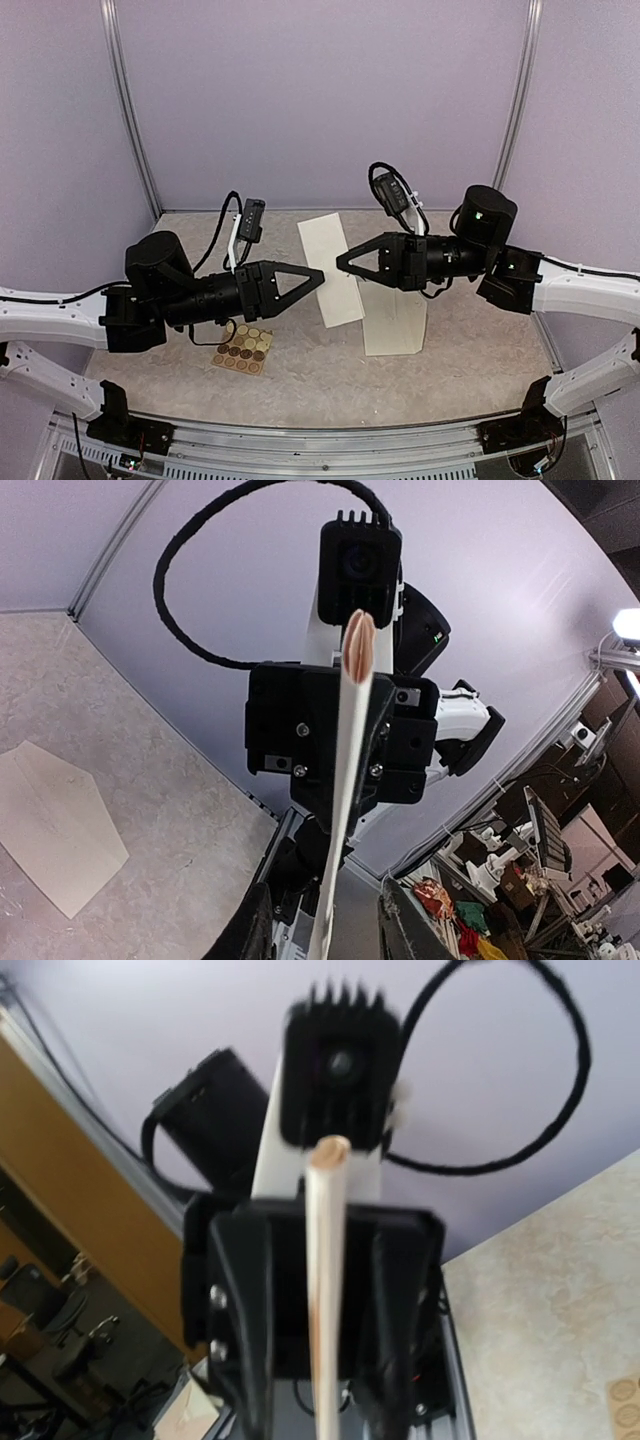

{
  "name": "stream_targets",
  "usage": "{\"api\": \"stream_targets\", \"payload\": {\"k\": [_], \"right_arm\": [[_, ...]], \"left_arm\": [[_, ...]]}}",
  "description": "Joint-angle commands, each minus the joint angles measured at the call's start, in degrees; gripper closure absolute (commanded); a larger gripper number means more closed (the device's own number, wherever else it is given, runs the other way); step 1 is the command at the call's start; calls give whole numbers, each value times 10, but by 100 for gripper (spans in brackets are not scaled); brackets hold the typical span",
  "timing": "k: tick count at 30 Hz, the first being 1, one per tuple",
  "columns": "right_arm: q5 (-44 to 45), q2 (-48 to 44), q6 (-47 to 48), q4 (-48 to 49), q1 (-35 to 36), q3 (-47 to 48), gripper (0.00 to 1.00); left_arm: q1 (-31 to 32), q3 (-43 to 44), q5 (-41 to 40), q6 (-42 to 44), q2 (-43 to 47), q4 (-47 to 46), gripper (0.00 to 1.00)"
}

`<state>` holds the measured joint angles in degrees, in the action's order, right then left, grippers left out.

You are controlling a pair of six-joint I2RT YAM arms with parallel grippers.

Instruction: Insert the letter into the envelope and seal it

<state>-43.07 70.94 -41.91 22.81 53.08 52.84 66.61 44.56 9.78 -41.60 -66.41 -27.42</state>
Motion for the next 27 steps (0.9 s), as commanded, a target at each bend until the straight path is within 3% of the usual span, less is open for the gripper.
{"api": "stream_targets", "payload": {"k": [1,5,9,11,13,15,17,18,23,25,27], "right_arm": [[35,-20,3,13,2,-3,100],[40,-19,0,11,3,-2,100],[55,-22,-1,10,3,-6,100],[60,-26,-1,11,3,-8,100],[63,-28,0,9,2,-7,100],[65,-29,-1,8,3,-7,100],[67,-31,-1,8,3,-9,100],[68,-33,-1,8,2,-10,100],[72,-38,-3,8,2,-13,100],[73,-37,-4,8,3,-13,100],[73,-37,-4,9,2,-13,100]], "left_arm": [[13,-17,23,0,-1,-2,71],[20,-21,25,-1,1,-4,100],[26,-21,27,1,-1,-4,98],[29,-22,27,-4,-2,-2,76],[32,-25,26,-7,-3,-3,72],[34,-28,24,-10,-5,-2,73],[37,-31,22,-10,-6,-2,95],[39,-32,18,-10,-6,-1,100],[46,-32,11,-7,-5,2,99],[48,-32,13,-10,-7,2,84],[48,-33,15,-12,-9,1,79]]}}
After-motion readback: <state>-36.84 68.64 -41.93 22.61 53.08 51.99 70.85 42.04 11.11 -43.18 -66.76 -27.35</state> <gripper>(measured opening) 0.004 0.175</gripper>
